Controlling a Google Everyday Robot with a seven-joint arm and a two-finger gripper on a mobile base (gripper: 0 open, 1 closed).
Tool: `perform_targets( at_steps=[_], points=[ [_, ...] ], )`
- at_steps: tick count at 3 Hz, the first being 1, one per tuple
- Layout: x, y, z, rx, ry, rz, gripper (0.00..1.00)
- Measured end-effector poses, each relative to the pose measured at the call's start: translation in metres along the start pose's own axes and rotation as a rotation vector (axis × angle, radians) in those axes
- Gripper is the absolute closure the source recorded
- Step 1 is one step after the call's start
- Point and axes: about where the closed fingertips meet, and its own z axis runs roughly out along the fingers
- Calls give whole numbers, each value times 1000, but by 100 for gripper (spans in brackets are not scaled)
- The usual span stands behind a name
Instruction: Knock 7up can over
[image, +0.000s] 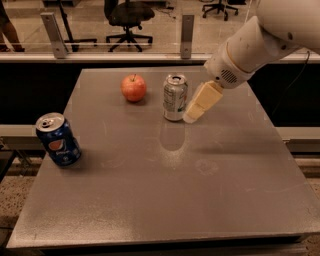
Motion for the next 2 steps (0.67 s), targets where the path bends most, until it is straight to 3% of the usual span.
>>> perform_targets(
  at_steps=[2],
  points=[
    [-17, -12, 37, -30, -81, 31, 0]
  ],
)
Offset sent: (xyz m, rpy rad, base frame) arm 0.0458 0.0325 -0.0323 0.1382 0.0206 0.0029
